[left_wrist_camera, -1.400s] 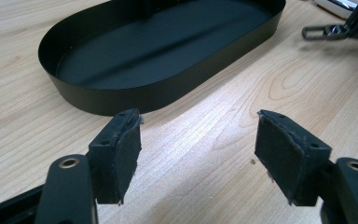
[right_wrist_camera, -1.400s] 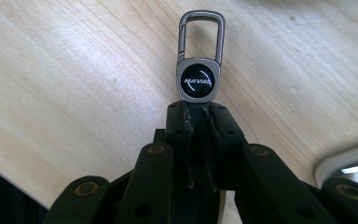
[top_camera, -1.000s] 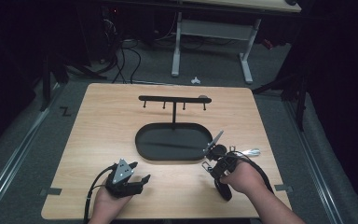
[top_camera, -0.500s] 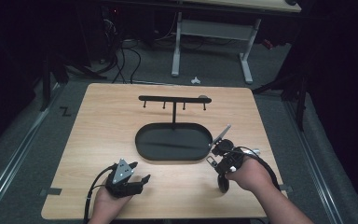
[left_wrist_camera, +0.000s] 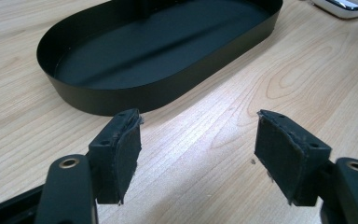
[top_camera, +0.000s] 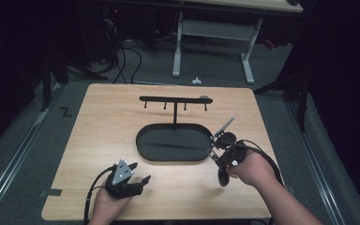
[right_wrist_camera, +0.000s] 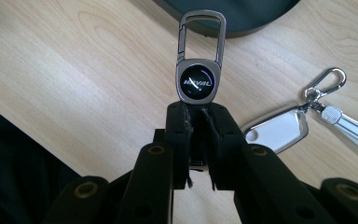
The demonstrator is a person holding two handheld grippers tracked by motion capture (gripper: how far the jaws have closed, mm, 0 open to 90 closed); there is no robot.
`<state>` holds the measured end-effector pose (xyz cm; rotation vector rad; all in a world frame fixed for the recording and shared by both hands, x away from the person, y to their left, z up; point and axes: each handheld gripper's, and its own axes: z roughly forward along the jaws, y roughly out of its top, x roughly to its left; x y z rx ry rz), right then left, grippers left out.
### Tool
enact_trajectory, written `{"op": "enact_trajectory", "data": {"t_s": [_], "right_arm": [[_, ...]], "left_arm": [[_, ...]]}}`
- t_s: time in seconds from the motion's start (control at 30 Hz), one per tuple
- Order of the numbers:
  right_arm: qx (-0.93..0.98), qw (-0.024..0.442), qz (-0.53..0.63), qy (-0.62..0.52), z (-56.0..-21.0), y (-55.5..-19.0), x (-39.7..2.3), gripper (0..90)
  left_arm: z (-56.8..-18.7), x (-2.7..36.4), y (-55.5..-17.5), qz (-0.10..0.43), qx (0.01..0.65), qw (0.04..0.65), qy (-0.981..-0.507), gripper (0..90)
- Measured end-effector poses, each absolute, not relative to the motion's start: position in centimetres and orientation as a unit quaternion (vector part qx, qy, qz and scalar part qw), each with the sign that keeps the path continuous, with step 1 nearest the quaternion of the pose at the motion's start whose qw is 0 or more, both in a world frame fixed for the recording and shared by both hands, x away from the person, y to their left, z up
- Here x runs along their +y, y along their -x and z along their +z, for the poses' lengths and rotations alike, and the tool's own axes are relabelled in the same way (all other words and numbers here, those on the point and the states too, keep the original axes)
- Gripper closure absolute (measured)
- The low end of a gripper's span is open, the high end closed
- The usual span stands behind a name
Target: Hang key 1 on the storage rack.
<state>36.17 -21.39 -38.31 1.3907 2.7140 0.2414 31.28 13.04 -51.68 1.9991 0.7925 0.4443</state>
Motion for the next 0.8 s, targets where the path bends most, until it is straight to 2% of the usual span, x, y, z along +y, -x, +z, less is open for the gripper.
{"op": "enact_trajectory", "data": {"t_s": [0.8], "right_arm": [[0.895, 0.049, 0.099, -0.431, -36.6, -38.9, -18.7, 80.5]], "left_arm": [[-51.8, 16.8, -29.3, 0.200, 0.359, 0.446, -0.795, 31.8]]}}
